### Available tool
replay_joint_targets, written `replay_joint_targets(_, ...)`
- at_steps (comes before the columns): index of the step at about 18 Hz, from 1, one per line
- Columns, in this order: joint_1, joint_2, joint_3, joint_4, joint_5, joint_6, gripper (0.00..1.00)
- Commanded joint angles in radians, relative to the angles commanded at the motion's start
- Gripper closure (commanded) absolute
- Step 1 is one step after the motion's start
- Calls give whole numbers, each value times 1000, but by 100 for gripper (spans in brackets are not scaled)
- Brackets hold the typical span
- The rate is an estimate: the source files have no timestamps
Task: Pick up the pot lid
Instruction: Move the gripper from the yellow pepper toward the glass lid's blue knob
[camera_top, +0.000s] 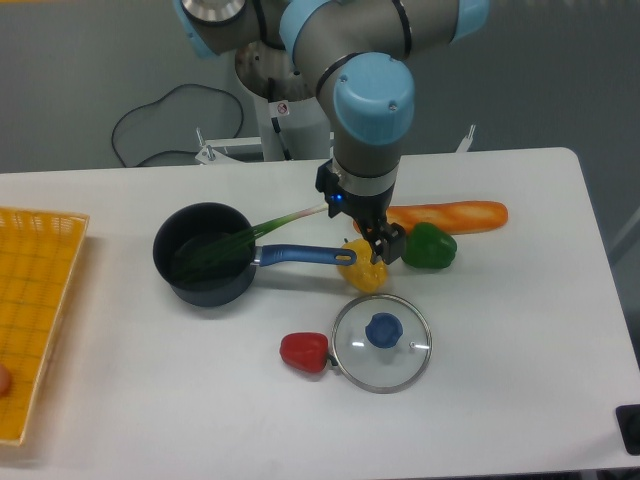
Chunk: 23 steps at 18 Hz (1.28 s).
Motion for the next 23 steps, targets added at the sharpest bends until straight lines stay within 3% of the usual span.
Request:
replay_joint_targets(6,-8,-2,-27,2,-9,40,0)
replay_joint_targets(11,-2,5,-124,126,-43,38,0)
replay_joint_targets(18,-11,-6,-120,140,-43,-54,0)
replay_joint_targets(23,-46,-67,-98,198,-35,-60,0)
